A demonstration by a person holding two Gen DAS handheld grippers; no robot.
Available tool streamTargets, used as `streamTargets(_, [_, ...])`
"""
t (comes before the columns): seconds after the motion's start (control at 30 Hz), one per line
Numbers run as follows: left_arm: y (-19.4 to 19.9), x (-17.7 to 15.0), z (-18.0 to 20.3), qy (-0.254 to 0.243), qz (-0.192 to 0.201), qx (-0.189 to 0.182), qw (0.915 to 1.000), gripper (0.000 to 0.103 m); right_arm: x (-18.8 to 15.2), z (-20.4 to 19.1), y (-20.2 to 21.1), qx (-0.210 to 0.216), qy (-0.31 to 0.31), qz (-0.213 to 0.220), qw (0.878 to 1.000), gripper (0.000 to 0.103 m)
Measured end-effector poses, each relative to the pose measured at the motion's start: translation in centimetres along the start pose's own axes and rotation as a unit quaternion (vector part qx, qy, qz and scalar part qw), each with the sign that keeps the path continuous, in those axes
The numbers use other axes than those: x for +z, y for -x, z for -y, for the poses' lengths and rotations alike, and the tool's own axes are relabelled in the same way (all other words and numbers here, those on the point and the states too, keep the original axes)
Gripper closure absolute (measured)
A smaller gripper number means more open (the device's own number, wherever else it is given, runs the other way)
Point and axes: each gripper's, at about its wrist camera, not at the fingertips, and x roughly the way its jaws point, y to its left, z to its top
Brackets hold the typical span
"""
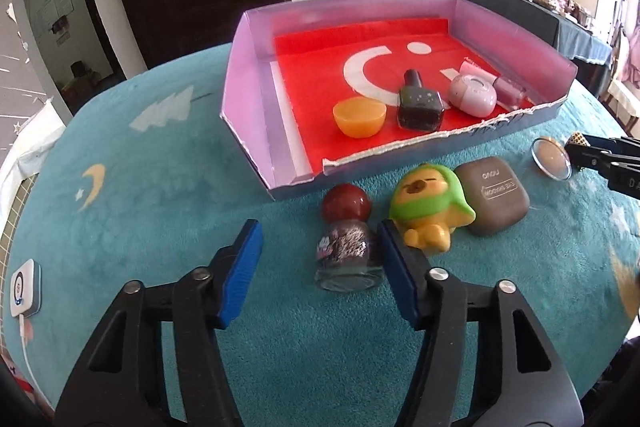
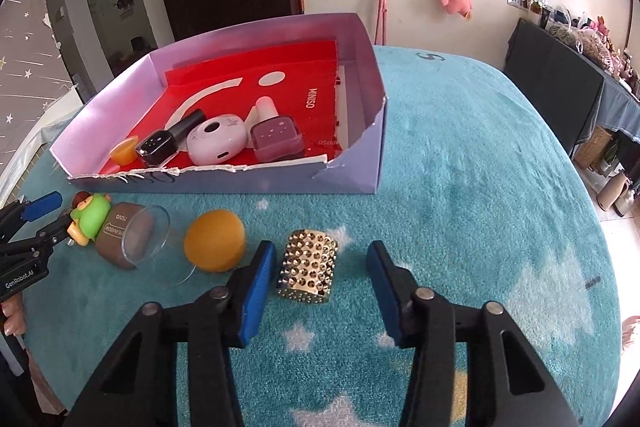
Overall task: Organize rigid objects
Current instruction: 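Grasp the glitter nail polish with the left tool while the right tool grasps the gold studded cylinder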
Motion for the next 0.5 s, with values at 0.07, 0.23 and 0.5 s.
streamTargets(0.07, [-0.3,0.0,-0.1,0.002,-0.002,-0.007,1.0000,0.057,0.0,-0.1,-0.1,0.002,0.002,0.000,1.000,0.059])
streamTargets(0.23, [-0.5,0.0,0.4,0.003,-0.002,-0.030,0.9995,0.074,-0.2,-0.6,-0.1,0.014,0.015,-0.003,1.000,0.074])
streamTargets(0.5, [1.3,0.6,0.5,0.013,0.022,-0.038,0.9990,0.074,-0.2,-0.7,1.6,0.019,0.014,0.020,1.000,0.075])
